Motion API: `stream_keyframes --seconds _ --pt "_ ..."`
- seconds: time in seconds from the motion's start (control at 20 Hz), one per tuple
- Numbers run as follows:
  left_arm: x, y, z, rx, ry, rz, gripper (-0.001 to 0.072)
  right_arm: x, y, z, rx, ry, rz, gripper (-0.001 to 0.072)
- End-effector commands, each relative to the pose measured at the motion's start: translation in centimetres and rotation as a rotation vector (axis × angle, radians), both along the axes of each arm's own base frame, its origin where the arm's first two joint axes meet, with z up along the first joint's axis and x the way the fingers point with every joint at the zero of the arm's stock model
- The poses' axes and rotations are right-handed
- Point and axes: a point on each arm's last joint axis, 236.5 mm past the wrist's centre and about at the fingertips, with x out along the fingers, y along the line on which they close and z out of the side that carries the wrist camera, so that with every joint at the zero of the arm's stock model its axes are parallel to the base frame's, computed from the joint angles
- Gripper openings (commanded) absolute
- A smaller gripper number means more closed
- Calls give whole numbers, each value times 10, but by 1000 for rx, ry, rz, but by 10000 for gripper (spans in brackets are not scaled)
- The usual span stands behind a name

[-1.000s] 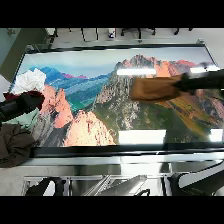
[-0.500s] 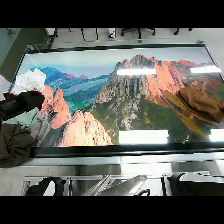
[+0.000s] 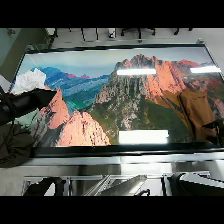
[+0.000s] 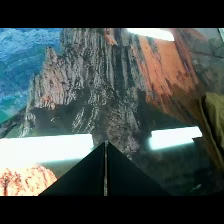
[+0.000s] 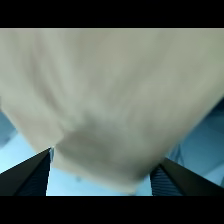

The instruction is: Fold the shirts.

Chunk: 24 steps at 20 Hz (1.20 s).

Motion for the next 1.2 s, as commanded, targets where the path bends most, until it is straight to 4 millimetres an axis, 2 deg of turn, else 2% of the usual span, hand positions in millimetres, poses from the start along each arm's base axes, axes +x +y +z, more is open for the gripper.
stream_keyframes --seconds 0.0,0.1,0.15,0.2,0.25,0.3,0.35,0.4,0.45,0.55,0.7,0.8,0.9,1.0,1.15 --pt "-5 -20 3 -2 -15 -55 13 -12 21 15 110 27 16 636" --pt "-9 -28 3 -2 -15 -77 13 -6 17 45 121 9 30 632" --pt "-10 -31 3 -2 -15 -86 13 1 12 67 107 -25 43 534" --pt "-11 -32 3 -2 -15 -91 12 17 9 94 89 -105 49 351" --pt "-11 -34 3 -2 -15 -95 13 38 6 125 64 -224 47 291" --pt "-11 -34 3 -3 -14 -96 13 61 7 160 27 -375 47 291" --pt "-11 -33 3 -3 -15 -95 13 77 14 186 -27 -478 67 286" --pt "-11 -33 3 -3 -15 -93 12 86 25 201 -98 -522 120 122" --pt "-11 -33 3 -3 -14 -94 12 95 46 213 -166 -571 225 24" --pt "-10 -35 -3 -7 10 -101 13 105 106 230 -216 -632 438 24" --pt "-22 -62 -38 8 148 -206 13 107 202 229 -248 -685 717 23" --pt "-32 -93 -66 32 235 -308 13 105 267 211 -252 -721 845 23" --pt "-33 -123 -89 46 276 -370 13 101 319 185 -242 -748 942 23" --pt "-32 -141 -111 49 328 -391 13 94 354 166 -203 -738 1014 23" --pt "-30 -146 -130 55 384 -394 13 88 381 155 -149 -725 1063 24"
